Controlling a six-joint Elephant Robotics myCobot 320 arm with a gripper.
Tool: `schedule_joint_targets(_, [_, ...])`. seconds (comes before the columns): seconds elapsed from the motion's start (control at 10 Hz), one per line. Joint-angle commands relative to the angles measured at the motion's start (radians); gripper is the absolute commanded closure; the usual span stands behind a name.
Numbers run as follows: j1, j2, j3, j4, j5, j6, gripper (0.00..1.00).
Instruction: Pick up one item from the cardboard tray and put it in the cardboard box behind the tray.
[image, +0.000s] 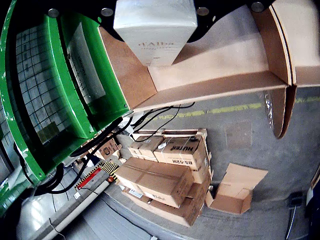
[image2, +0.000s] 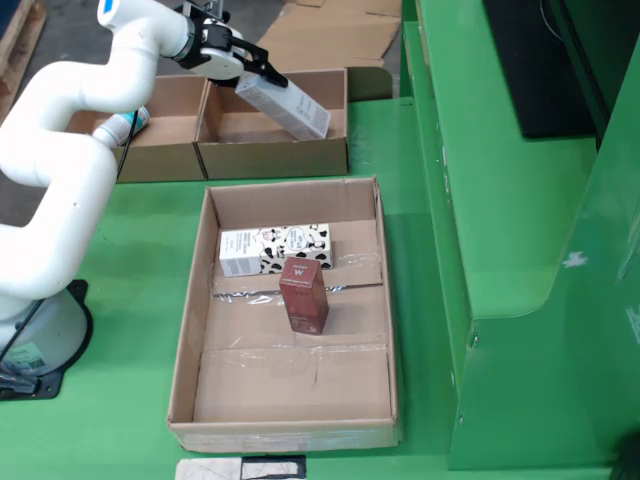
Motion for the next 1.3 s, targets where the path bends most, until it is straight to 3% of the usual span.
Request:
schedule_joint_targets(0.0, [-0.009,0.026,0.029,0.09,-0.009,0.001,1.0])
schedule_joint_targets(0.9, [-0.009,0.026,0.029,0.09,-0.009,0.027,1.0])
schedule_joint_targets(1.2, [-0.009,0.026,0.029,0.09,-0.009,0.027,0.7])
